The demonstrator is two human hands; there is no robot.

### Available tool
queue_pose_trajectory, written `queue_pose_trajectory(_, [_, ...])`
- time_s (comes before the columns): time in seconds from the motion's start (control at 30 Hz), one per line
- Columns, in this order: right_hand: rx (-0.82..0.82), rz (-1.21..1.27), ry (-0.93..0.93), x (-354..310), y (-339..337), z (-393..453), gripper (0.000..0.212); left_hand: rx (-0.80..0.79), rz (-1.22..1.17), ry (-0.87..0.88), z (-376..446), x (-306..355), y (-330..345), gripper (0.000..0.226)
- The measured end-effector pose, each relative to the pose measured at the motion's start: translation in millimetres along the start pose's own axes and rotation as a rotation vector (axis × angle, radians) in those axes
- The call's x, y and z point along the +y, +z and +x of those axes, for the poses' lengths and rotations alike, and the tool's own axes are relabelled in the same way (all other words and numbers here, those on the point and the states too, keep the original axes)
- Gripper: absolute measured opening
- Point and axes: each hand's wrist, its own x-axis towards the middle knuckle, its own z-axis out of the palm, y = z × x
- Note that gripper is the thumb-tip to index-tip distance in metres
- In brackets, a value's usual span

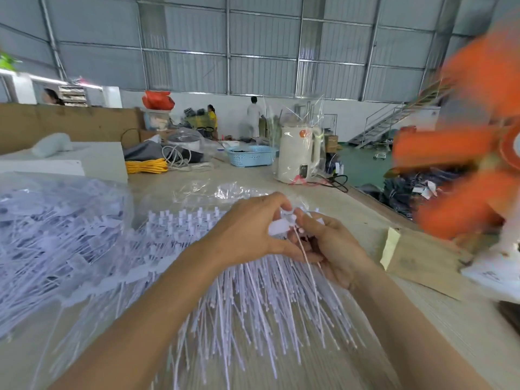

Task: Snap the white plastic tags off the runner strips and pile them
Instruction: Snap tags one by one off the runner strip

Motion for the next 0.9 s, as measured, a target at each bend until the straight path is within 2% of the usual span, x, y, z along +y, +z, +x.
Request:
queue_pose_trajectory(0.13, [0.052, -0.054, 0.041, 1, 2, 0, 0.023, -0.010, 0.095, -0.103, -1, 0, -9, 0.049])
queue_pose_trajectory(0.23, [0.074, -0.070, 0.027, 1, 1, -1, 0.028, -0.062, 0.097, -0.064, -1, 4, -4, 0.040])
queue_pose_trajectory(0.37, [0.013, -0.056, 0.002, 0, 4, -5, 0.041, -0.083, 0.198, 0.008, 0, 7, 2, 0.029])
queue_pose_trajectory(0.53, [-0.023, -0.058, -0.028, 1, 4, -5, 0.031, -0.104, 0.230, 0.017, 0, 4, 4, 0.027])
queue_pose_trajectory(0.63, [-0.032, -0.060, -0.117, 2, 5, -5, 0.032, -0.105, 0.103, -0.002, 0, 0, 1, 0.020])
queue_pose_trajectory(0.7, [-0.051, -0.076, -0.178, 3, 5, -5, 0.034, -0.099, -0.114, -0.050, -2, -3, -2, 0.015])
queue_pose_trajectory(0.8, [-0.099, -0.150, -0.278, 0, 1, -7, 0.032, -0.133, -0.448, -0.100, -6, -6, -6, 0.024])
queue_pose_trajectory(0.9, [-0.153, -0.150, -0.322, -2, -3, -7, 0.026, -0.156, -0.613, -0.083, -6, -5, -10, 0.023])
